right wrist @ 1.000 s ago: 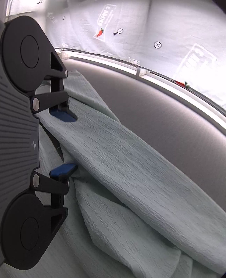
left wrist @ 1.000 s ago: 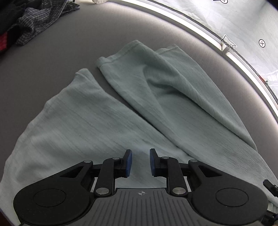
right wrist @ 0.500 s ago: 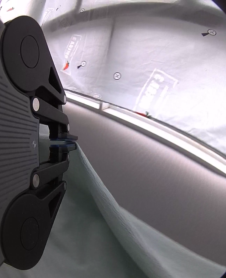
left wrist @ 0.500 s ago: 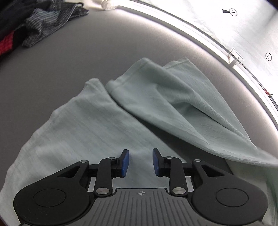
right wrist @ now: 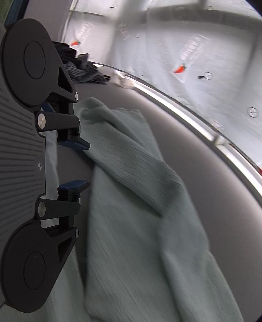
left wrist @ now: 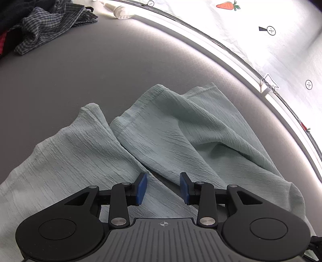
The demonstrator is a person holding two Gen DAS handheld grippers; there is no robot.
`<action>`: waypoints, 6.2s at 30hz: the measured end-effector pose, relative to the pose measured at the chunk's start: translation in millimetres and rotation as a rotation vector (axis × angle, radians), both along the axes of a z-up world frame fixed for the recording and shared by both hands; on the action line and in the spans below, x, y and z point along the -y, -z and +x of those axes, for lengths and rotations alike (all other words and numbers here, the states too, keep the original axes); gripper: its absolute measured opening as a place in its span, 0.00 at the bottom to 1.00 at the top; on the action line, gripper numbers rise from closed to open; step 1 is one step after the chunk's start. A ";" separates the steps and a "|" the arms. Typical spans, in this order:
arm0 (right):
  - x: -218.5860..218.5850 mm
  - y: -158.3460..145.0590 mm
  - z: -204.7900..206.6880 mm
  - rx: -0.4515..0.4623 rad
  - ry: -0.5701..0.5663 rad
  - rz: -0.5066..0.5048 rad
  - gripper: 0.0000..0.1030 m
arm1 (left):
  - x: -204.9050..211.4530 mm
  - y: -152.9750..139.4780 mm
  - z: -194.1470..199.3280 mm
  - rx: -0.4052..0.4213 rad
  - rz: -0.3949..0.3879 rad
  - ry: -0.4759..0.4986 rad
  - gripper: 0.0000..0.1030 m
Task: Fold clothes
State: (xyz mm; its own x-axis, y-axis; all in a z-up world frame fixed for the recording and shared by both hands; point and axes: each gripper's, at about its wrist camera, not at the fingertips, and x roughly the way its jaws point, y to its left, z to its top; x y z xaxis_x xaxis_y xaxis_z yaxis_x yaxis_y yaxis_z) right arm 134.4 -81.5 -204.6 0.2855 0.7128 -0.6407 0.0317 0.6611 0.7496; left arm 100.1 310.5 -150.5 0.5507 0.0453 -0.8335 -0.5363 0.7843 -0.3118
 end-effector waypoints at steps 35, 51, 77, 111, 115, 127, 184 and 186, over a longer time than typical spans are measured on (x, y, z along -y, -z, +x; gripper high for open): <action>47.6 -76.1 92.3 0.244 0.509 -0.163 0.52 | -53.8 9.1 8.9 0.020 -0.070 0.151 0.66; -15.0 -31.2 106.0 0.067 0.387 -0.216 0.11 | -48.1 5.5 11.6 0.022 -0.049 0.170 0.71; 108.2 -50.3 -9.0 0.151 0.495 -0.374 0.67 | -61.0 8.4 154.2 0.114 -0.264 0.217 0.70; 193.4 -70.2 -67.9 0.122 0.616 -0.525 0.72 | -125.3 -79.8 -21.6 0.178 -0.206 -0.047 0.03; 196.7 -73.7 -71.3 0.131 0.606 -0.546 0.74 | -131.8 -87.0 -41.3 0.191 -0.191 -0.071 0.03; 233.2 -76.4 -89.0 0.094 0.649 -0.540 0.76 | -133.7 -89.1 -59.1 0.019 -0.028 -0.130 0.05; 558.8 -67.0 -26.7 0.227 0.802 -0.670 0.63 | 225.0 -23.0 86.5 -0.081 0.129 0.199 0.52; 562.3 -65.2 -20.9 0.230 0.743 -0.654 0.63 | 228.9 -22.4 89.3 -0.090 0.140 0.203 0.53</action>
State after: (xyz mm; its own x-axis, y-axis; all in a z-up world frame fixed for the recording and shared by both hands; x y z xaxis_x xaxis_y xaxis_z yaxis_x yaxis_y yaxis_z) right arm 113.5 -643.9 -139.4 0.6791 -0.1654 -0.7152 0.5019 0.8156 0.2879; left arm 189.5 81.5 -128.1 0.4838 0.0598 -0.8731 -0.3845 0.9108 -0.1507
